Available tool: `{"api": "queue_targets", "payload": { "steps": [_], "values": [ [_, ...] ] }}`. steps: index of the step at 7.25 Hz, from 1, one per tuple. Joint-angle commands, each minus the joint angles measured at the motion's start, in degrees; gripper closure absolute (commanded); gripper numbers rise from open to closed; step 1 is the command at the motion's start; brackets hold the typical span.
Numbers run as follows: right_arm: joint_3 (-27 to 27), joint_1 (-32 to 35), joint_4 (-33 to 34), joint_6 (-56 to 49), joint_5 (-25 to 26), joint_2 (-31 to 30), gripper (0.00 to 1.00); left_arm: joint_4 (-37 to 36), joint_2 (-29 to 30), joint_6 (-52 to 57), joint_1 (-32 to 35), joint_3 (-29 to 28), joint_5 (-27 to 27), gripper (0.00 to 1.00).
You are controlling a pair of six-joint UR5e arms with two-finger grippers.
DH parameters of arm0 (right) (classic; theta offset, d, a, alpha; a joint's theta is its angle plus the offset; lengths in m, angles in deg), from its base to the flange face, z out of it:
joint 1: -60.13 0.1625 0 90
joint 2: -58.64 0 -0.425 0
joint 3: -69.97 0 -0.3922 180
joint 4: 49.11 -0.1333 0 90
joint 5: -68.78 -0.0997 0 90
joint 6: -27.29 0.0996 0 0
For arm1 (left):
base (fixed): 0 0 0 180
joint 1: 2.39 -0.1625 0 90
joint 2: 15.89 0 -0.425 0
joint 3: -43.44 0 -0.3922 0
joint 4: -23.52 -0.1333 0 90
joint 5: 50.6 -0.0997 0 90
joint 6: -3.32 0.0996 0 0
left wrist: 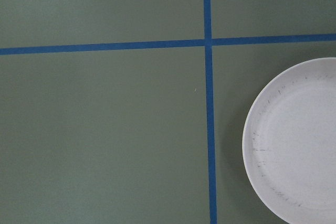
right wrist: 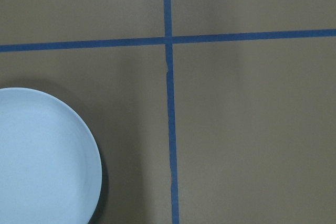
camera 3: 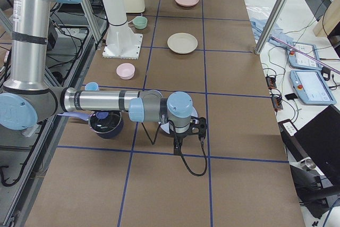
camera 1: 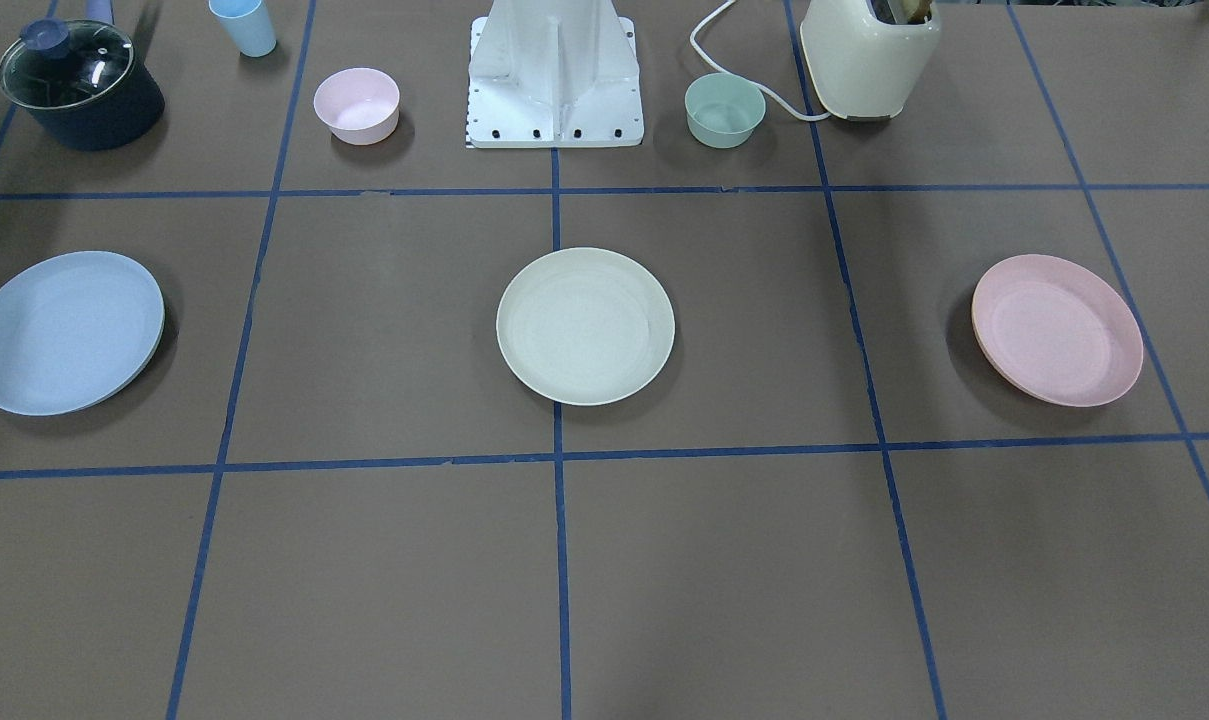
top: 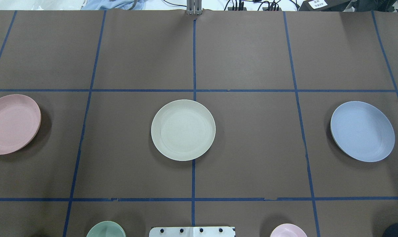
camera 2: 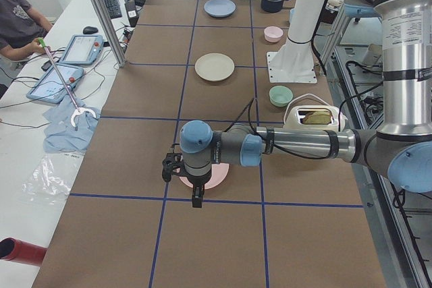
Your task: Stack three plates with pink and blue
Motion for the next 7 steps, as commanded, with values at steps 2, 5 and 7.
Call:
{"api": "queue_targets", "payload": {
  "steps": [2,5,7],
  "values": [
    [1.04,0.0,0.0,0.25,0.02,0.08,0.0,4.15,0.61,0.04,-0.17,-0.73,2.43,0.0],
    [0.18,-0.09,0.35,0.51,-3.66,2.97,0.0,13.26,2.9,-2.74,-0.61,-9.32,15.22,0.0],
    [-0.27,-1.32,0.27,0.6,-3.58,2.98,0.0,19.01,7.36,-3.22,-0.88,-17.66,20.02,0.0]
  ]
}}
